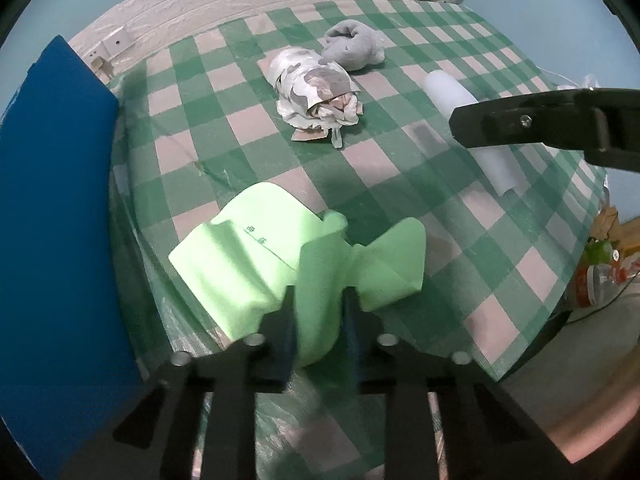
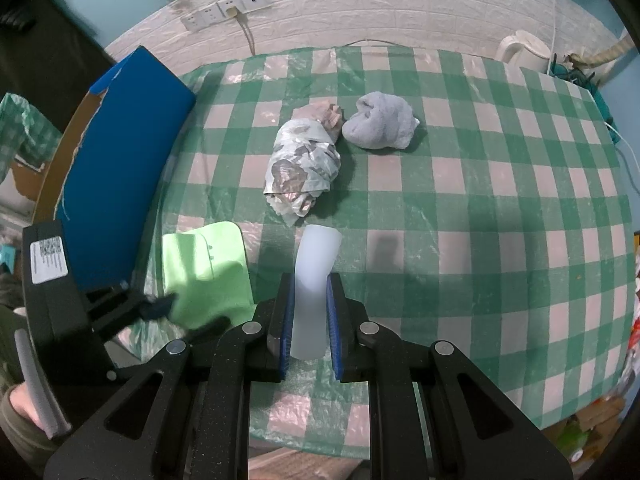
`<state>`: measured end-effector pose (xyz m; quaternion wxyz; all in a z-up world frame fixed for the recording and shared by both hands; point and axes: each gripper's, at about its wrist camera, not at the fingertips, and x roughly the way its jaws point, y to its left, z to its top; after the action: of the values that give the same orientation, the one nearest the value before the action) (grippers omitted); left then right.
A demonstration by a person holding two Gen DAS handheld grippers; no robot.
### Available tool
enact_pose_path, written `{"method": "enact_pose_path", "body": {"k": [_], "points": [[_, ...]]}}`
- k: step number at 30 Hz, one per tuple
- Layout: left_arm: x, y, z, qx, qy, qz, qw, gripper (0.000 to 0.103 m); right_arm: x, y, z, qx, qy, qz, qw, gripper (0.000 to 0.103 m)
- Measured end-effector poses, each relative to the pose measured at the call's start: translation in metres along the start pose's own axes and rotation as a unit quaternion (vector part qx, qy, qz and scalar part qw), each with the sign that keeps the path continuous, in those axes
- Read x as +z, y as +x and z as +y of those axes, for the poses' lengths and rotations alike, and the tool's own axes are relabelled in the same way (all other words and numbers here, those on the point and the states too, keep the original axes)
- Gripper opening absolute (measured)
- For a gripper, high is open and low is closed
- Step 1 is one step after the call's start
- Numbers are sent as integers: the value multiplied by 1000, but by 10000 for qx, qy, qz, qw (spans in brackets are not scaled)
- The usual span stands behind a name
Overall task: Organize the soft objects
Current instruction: 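Lift green foam sheet with left tool while right tool lifts white tube, then carry green sheet with left tool while right tool carries white tube over box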
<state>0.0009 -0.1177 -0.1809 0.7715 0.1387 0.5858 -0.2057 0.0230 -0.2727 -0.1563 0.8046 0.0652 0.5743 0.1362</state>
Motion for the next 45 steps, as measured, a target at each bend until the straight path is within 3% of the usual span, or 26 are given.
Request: {"method": "enact_pose_path", "body": {"k": [1, 8, 16, 45], "points": [[-1, 0, 0, -9, -1, 1, 10000, 10, 0, 0, 0, 0, 3, -1, 10000, 14], [-4, -6, -7, -144, 122, -66, 9998, 5, 0, -1, 1, 3, 5, -7, 10000, 14], [2, -26, -15, -152, 177, -350, 9991, 5, 3, -7, 3, 13, -5, -72, 10000, 14], [23, -98, 20, 147, -278, -1175, 9926, 5, 9, -41, 35, -61, -459, -350, 9983, 14]]}}
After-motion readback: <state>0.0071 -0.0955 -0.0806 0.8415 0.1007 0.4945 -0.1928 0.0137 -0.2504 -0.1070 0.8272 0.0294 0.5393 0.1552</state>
